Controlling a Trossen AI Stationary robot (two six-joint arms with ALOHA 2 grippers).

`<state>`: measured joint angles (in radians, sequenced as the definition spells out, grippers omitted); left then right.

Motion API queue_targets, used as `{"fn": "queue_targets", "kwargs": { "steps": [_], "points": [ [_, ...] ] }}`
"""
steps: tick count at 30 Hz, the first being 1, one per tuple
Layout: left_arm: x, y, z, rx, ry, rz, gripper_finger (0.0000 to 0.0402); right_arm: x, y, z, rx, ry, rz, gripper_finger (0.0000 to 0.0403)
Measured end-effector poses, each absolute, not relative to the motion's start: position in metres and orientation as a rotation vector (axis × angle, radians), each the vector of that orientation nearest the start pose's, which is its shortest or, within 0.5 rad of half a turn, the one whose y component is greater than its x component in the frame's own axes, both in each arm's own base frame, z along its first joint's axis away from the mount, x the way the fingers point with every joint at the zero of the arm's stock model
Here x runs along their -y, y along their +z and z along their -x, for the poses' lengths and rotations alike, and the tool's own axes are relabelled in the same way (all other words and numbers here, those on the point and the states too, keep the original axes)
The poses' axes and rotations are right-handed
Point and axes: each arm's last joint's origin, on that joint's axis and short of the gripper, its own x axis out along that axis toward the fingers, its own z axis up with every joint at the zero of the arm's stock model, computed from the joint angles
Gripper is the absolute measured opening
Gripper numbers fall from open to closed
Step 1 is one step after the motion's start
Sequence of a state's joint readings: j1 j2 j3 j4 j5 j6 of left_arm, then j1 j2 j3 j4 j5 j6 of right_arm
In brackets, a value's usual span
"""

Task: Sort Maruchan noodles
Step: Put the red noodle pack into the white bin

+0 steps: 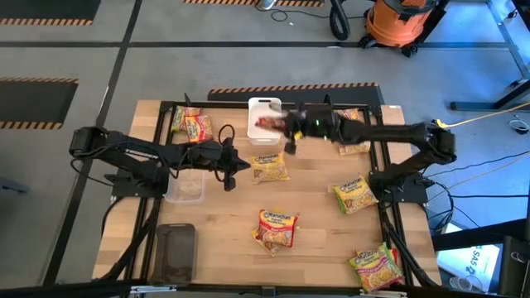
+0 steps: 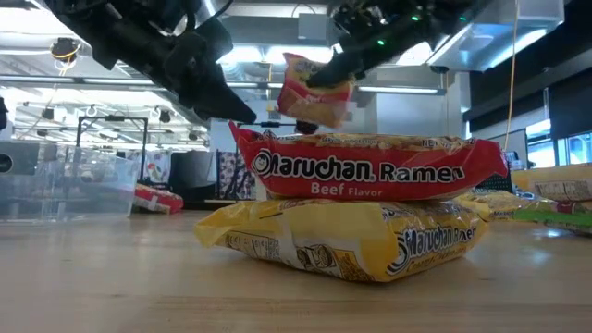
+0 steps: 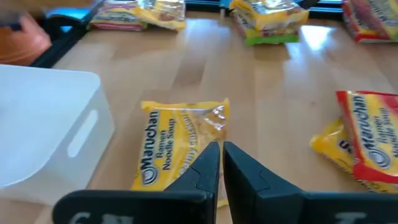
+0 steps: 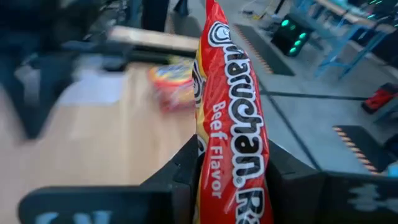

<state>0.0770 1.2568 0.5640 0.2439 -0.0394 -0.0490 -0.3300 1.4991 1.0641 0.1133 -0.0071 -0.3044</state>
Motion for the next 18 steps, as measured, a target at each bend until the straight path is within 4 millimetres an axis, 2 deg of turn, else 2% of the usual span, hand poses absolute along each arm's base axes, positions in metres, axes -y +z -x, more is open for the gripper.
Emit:
{"fn": "queue_targets", "kwargs": {
  "steps": [3, 9, 12, 18],
  "points": [
    [-0.020, 0.199, -0.250, -0.454, 0.068, 0.072, 0.0015, 0.133, 0.309, -0.330, -0.368, -0.282, 0.259, 0.0076],
    [-0.016, 0.184, -0.242, -0.503, 0.021, 0.099, 0.0015, 0.174, 0.338, -0.349, -0.398, -0.281, 0.264, 0.0076],
    [-0.014, 0.176, -0.237, -0.529, 0.019, 0.101, 0.0015, 0.195, 0.336, -0.359, -0.420, -0.250, 0.277, 0.0076],
    [-0.015, 0.168, -0.232, -0.559, 0.052, 0.099, 0.0015, 0.240, 0.310, -0.368, -0.445, -0.140, 0.283, 0.0076]
  ]
}}
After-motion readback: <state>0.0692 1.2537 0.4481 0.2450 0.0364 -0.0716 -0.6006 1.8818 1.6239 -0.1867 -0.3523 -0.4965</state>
